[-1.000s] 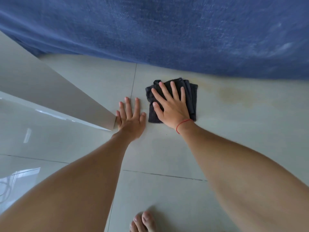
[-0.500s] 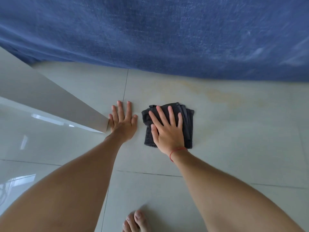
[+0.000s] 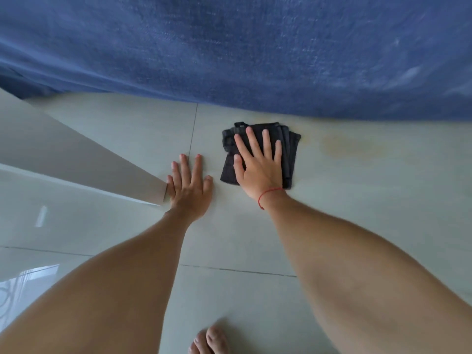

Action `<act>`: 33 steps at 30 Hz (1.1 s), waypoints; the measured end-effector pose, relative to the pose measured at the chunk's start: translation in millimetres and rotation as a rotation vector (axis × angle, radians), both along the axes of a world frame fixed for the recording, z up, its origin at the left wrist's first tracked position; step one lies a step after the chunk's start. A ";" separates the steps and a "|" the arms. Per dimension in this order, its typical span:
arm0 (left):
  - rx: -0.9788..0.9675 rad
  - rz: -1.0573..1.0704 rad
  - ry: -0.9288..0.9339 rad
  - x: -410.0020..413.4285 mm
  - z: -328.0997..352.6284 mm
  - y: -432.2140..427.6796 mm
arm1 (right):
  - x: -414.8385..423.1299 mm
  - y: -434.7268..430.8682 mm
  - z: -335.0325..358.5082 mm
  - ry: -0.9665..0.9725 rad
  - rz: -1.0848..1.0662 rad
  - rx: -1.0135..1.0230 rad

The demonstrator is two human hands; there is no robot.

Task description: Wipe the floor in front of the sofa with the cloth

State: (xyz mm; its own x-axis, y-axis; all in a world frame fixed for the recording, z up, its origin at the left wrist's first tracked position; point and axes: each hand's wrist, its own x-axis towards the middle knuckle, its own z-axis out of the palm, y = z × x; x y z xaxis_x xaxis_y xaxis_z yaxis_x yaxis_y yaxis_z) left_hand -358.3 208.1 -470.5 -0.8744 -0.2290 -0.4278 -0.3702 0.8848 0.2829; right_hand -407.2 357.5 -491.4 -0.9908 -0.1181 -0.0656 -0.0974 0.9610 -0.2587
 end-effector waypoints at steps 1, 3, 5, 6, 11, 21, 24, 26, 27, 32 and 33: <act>0.017 0.027 0.041 -1.6 2.4 4.9 | 12.8 6.0 0.7 -0.002 0.000 0.002; 0.006 -0.014 0.102 -10.0 8.8 17.0 | 40.5 23.9 2.5 -0.014 0.020 0.014; -0.021 -0.122 0.081 -20.1 13.7 24.6 | 67.7 49.4 3.9 -0.031 0.020 0.032; -0.032 -0.133 0.038 -23.9 15.2 25.2 | 79.0 63.5 5.3 -0.047 -0.007 0.042; -0.022 -0.091 -0.125 -27.8 15.2 17.2 | 64.2 101.3 10.0 -0.125 -0.302 0.030; 0.013 -0.113 -0.200 -35.7 11.2 13.7 | -44.2 53.3 9.4 -0.094 -0.377 -0.008; 0.002 -0.123 -0.200 -35.7 10.7 13.1 | -50.0 30.4 9.3 -0.073 -0.161 0.018; 0.002 -0.121 -0.204 -35.7 11.0 11.8 | -44.3 22.3 9.5 -0.059 -0.045 0.030; 0.004 -0.120 -0.208 -35.4 11.5 11.7 | -38.1 20.4 9.6 -0.054 0.008 0.038; 0.003 -0.114 -0.231 -36.0 15.7 12.8 | 13.5 21.7 7.2 -0.029 0.199 0.078; 0.007 -0.108 -0.235 -35.8 16.3 12.8 | 25.1 27.5 6.1 -0.013 0.222 0.074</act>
